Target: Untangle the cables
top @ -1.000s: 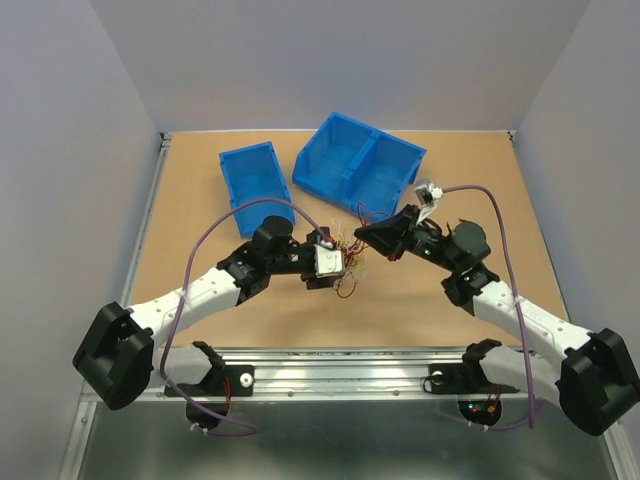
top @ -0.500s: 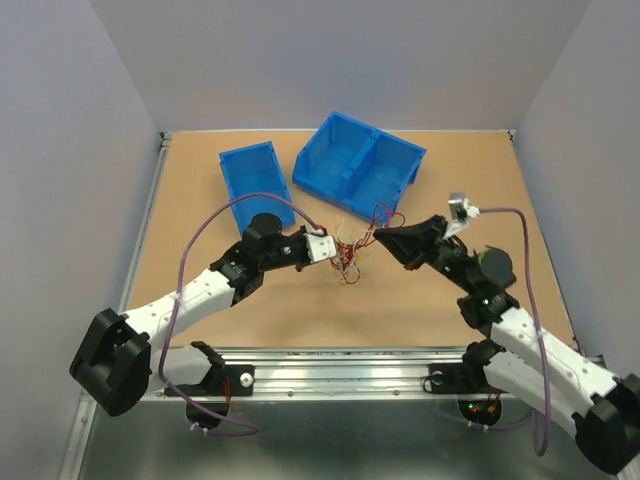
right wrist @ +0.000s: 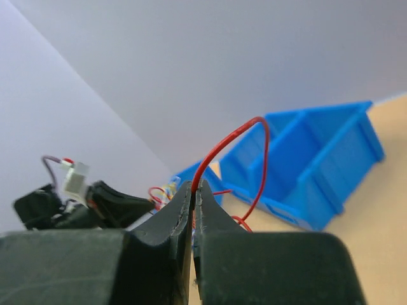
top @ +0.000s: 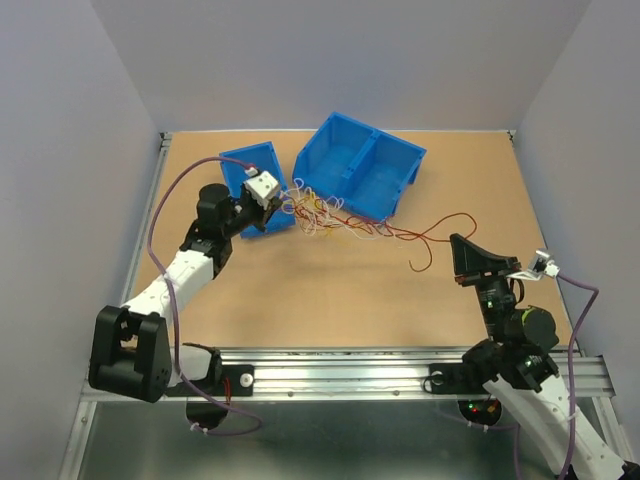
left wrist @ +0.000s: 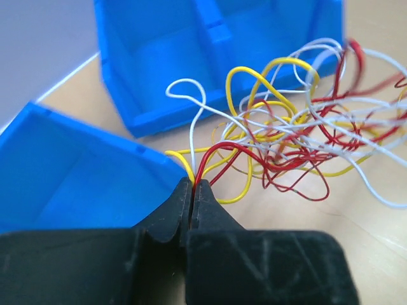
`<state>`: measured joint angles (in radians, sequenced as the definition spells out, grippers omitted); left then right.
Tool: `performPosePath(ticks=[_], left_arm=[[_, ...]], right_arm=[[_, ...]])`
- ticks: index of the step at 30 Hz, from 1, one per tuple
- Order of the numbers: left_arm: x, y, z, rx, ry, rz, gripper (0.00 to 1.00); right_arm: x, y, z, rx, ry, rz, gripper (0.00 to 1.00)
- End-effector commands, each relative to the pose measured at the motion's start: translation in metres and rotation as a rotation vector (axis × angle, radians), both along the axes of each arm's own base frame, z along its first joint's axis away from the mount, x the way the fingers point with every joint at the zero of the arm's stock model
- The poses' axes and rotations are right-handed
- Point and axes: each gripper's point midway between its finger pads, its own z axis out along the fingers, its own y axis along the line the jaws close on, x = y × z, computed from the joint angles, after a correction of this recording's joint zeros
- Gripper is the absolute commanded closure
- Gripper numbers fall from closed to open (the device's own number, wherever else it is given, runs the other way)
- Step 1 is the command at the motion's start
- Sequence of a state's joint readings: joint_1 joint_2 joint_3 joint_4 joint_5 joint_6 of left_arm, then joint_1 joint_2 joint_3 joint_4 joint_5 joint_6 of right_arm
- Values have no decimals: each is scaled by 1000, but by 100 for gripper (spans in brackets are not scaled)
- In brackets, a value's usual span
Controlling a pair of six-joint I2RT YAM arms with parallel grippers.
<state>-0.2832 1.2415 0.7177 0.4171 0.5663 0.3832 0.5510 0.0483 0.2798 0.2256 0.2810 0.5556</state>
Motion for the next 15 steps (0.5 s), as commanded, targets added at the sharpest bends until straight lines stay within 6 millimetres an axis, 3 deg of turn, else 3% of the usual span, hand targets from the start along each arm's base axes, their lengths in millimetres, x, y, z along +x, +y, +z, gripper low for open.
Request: performPosePath(ticks=[1,4,8,15], left_arm=[[33,50,58,-151,-85,219,100],[31,89,86,-215,-181,396,100],[-3,128,131,-313,-369,578,100],[-57,190,178,-479,-570,864,100]], right_arm=[[8,-26,-18,22,77,-140,99],[12,-31,-24,13,99,-179,99],[15,-40,-32,56,124,-225,99],[21,-62,-44,155,173,-340,99]])
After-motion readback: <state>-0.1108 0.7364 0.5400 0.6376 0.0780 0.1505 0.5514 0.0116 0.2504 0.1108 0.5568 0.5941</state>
